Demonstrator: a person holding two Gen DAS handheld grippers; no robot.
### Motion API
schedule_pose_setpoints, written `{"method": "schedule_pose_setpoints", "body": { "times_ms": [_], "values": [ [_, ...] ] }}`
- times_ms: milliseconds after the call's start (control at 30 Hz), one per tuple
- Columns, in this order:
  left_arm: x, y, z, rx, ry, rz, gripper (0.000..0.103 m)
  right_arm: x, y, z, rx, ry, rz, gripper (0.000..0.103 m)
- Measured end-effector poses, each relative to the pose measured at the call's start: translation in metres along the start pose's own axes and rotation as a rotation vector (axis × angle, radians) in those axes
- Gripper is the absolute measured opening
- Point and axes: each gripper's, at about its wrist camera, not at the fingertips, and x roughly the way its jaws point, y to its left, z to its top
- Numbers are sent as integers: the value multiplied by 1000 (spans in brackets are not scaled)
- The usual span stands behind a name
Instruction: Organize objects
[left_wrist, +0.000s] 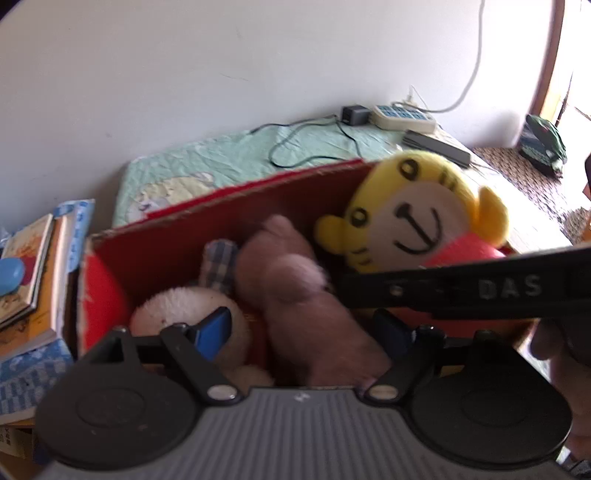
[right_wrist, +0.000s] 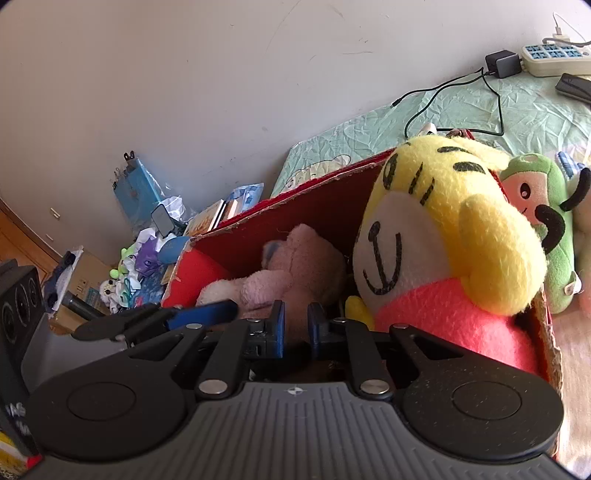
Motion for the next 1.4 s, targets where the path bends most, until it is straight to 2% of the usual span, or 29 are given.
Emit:
{"method": "schedule_pose_setpoints", "body": {
  "times_ms": [133,400,600,833,1000,1400],
  "values": [
    [3,-11,-2,12,11,-6,85,-8,-3,0,8,-19,2,16],
    [3,-19,11,-54,72,12,85,-24,-4,-3,-47,-72,-118,16],
    [2,-32,14,-47,113,81,87,-29,-12,-4,-32,-89,-127,13],
    [-4,-40,14,-47,118,175,91,-36,-15,-8,-4,-105,-133,11],
    [-6,-41,12,-85,139,196,92,-42,-13,-12,-21,-115,-142,11],
    [-18,-46,5,-130,135,301,92,-50,-8,-18,-58,-131,-165,12]
  ]
}}
